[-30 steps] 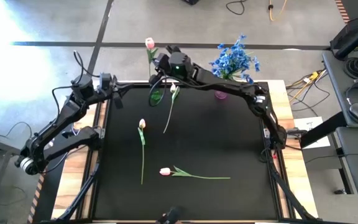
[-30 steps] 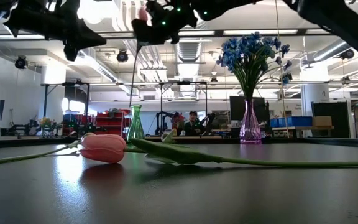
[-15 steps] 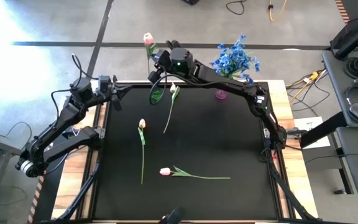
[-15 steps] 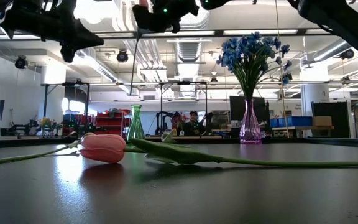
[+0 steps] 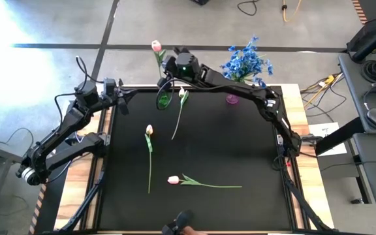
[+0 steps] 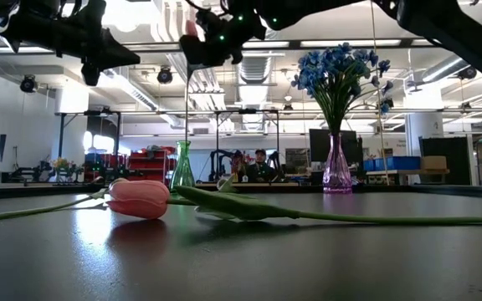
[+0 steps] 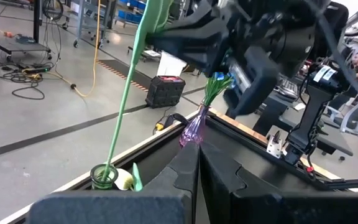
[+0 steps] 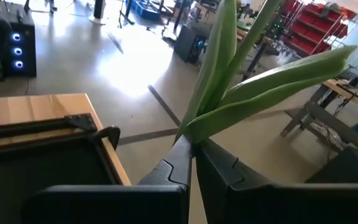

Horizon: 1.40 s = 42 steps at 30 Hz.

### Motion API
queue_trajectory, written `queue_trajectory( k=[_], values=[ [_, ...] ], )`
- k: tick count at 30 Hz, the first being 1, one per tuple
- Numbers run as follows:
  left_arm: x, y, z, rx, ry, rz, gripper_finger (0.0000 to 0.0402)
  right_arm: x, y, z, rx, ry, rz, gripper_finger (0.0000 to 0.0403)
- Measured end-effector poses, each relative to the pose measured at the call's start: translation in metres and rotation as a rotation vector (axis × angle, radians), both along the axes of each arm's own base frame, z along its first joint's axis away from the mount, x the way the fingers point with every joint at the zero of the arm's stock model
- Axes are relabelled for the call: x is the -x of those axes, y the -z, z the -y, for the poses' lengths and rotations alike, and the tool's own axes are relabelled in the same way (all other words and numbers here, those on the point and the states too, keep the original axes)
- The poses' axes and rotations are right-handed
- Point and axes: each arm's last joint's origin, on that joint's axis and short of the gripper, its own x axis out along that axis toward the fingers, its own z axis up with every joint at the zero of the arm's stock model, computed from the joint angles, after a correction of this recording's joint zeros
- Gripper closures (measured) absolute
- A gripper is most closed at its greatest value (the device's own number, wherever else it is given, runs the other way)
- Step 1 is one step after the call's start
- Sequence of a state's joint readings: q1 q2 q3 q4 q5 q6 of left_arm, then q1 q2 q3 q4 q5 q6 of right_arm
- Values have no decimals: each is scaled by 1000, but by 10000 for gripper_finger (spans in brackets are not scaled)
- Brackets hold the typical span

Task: Sort flowers into vase by color
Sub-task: Put the pink tulip into the green vase

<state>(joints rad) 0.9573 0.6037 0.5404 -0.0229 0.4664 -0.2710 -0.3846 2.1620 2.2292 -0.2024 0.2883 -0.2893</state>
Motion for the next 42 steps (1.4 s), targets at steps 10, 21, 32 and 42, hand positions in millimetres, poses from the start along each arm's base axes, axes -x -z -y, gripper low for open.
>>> queue_trajectory(
  k=[10, 21, 32, 42],
  values=[
    [-1, 1, -2, 20, 3, -2, 402, 0, 15, 1, -69, 7, -28, 388],
    [-5, 6, -7, 72, 6, -14, 402, 3, 24, -2, -205, -12, -67, 295],
    [-7, 8, -9, 87, 22, -19, 402, 15, 14, -8, -296, -32, -105, 239],
    [-7, 10, -6, 142, 69, -13, 402, 59, -30, -24, -363, -4, -190, 269]
  ],
)
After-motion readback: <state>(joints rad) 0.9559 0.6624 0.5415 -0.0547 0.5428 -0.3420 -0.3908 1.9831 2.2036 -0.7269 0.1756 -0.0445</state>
